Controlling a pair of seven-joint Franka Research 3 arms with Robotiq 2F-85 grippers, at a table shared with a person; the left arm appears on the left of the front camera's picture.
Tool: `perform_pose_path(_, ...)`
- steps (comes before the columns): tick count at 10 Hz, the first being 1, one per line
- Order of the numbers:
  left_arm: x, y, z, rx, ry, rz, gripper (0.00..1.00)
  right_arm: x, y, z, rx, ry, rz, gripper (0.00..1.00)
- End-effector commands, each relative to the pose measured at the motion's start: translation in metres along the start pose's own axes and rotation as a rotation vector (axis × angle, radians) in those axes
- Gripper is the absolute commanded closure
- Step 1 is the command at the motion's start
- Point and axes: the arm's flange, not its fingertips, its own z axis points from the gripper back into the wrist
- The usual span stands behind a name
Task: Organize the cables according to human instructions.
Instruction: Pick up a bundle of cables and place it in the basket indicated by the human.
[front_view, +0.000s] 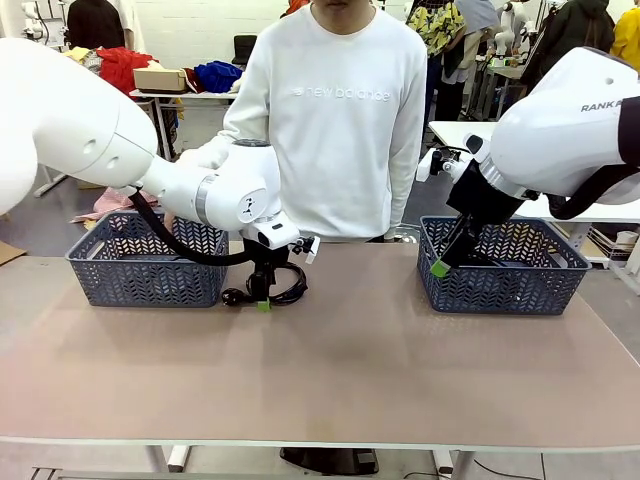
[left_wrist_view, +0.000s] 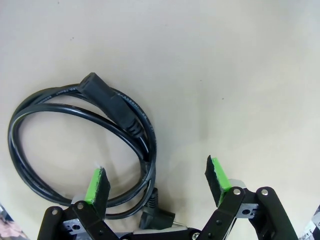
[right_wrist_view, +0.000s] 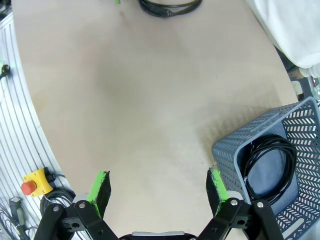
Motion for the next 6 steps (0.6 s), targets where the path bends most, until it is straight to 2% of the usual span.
perform_pose_path(1,-0.0001,0.0091,-0.0003,-0.008,0.021,-0.016,0.0,0.0,0.0004,0.0004,-0.004,0.001,-0.001,0.0)
perform_pose_path(6,-0.0023,0.0157,-0.0072,-0.002,0.032,0.002,0.0,0.0,0.0004,0.0004,-0.004,0.001,-0.001,0.0)
